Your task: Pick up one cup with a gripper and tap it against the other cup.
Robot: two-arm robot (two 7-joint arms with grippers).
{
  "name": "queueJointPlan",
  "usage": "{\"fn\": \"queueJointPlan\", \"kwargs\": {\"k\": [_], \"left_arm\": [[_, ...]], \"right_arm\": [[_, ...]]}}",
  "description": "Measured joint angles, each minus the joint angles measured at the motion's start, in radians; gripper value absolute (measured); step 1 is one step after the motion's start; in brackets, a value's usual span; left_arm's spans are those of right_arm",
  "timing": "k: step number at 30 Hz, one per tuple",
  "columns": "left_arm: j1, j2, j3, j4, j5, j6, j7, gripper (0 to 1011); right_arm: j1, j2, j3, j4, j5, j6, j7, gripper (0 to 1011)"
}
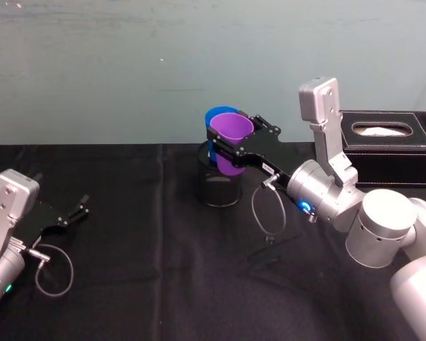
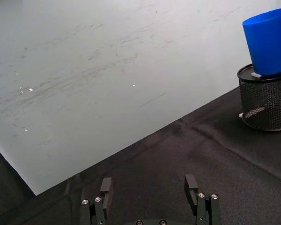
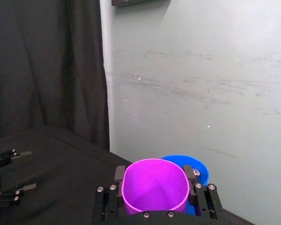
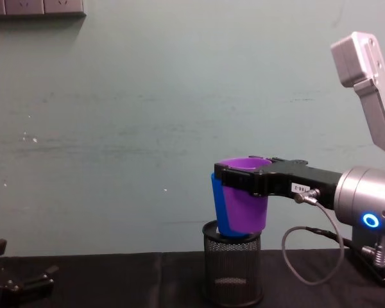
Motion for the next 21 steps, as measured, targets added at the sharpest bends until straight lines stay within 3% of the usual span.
{"fn": "queueJointPlan", "kwargs": {"k": [21], "left_arm": [[0.0, 0.0, 0.0, 0.0, 0.0, 0.0, 0.0, 1000]], "right_arm": [[0.049, -0.028, 0.017, 0.063, -0.012, -0.009, 0.017, 746]]}}
